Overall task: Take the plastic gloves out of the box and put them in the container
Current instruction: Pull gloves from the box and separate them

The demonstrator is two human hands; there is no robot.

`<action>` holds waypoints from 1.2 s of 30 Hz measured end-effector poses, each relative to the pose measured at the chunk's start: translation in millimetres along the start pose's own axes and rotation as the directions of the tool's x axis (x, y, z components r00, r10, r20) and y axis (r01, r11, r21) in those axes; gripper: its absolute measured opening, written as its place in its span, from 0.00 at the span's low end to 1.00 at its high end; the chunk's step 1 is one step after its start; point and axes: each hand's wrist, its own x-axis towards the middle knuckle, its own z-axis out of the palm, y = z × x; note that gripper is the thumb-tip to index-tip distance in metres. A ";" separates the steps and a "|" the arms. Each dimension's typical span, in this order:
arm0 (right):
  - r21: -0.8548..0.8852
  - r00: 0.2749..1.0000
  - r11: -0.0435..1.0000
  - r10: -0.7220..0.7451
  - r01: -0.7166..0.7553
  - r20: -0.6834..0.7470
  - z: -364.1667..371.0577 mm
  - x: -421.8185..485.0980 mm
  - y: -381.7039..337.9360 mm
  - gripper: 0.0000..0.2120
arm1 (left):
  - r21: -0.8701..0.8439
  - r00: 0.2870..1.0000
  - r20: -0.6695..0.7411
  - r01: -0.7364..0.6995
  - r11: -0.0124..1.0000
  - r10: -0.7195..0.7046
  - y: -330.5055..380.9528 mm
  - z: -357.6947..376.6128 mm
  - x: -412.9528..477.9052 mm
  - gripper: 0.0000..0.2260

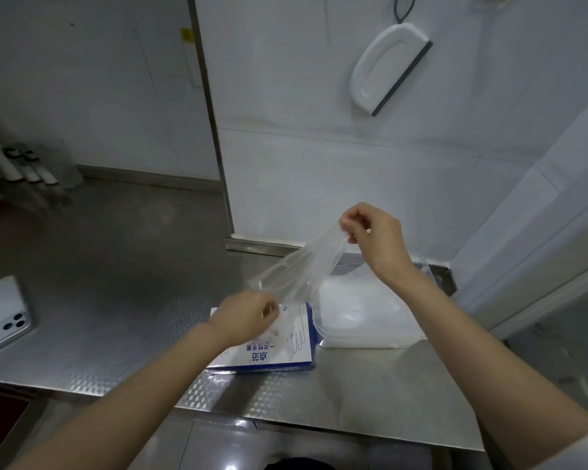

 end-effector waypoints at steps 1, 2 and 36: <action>-0.034 0.999 0.999 -0.017 0.019 0.048 -3.3 0.2 -1.3 0.06 | -0.070 0.991 -0.135 -0.010 0.997 0.000 6.7 -12.1 2.7 0.05; -0.066 0.993 0.997 -0.039 0.047 0.108 -6.0 -0.3 -3.6 0.06 | -0.135 0.966 -0.260 -0.039 0.990 0.003 13.9 -23.9 6.8 0.08; 0.107 0.919 0.940 0.286 -0.324 0.272 -29.8 -20.4 45.7 0.06 | -0.710 0.978 0.193 0.193 0.678 -0.076 53.8 -41.9 51.0 0.20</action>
